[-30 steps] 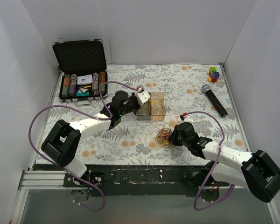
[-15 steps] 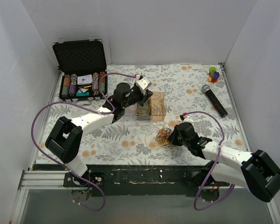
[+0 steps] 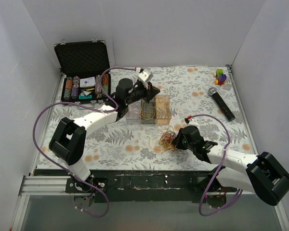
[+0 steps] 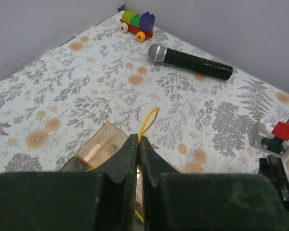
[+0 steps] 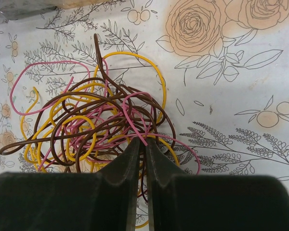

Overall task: Untangle the cables
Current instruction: Place the cable in the bin.

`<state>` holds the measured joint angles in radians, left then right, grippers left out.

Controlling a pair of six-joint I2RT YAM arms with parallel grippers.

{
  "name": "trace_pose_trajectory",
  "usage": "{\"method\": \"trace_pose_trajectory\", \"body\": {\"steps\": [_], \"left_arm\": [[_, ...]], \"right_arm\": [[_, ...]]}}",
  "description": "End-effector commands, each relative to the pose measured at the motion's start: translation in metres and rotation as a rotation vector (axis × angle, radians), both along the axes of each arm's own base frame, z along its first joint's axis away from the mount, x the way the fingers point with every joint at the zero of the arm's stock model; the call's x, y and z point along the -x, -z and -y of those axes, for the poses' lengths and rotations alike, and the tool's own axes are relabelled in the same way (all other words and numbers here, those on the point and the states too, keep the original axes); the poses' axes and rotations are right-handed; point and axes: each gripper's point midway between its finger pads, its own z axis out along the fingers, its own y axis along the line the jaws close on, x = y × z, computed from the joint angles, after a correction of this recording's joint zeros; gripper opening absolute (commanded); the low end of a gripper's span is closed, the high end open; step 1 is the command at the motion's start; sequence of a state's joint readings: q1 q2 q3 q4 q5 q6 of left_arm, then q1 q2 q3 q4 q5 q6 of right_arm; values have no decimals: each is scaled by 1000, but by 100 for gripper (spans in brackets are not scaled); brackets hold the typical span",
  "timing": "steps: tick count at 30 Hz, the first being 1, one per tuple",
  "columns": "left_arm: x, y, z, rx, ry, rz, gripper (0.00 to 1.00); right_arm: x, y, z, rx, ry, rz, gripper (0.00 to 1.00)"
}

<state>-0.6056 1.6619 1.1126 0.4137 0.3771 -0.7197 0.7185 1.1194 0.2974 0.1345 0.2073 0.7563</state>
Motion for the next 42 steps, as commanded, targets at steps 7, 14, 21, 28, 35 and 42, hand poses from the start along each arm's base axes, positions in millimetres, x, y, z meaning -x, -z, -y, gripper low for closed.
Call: {"method": "trace_pose_trajectory", "body": {"steps": [7, 14, 21, 28, 35, 42], "left_arm": [[0, -52, 17, 79, 61, 47, 0], [-6, -37, 6, 49, -3, 64, 0], [-12, -58, 19, 116, 22, 50, 0], [-16, -59, 18, 131, 8, 41, 0], [-17, -54, -4, 142, -17, 14, 0], [-16, -36, -35, 95, -63, 10, 0]], "right_arm": [[33, 38, 25, 130, -28, -148, 15], [35, 39, 26, 131, -28, -149, 15], [36, 41, 27, 130, -26, -153, 15], [38, 43, 30, 136, -19, -154, 15], [40, 45, 30, 133, -22, -158, 15], [40, 45, 31, 129, -17, -158, 15]]}}
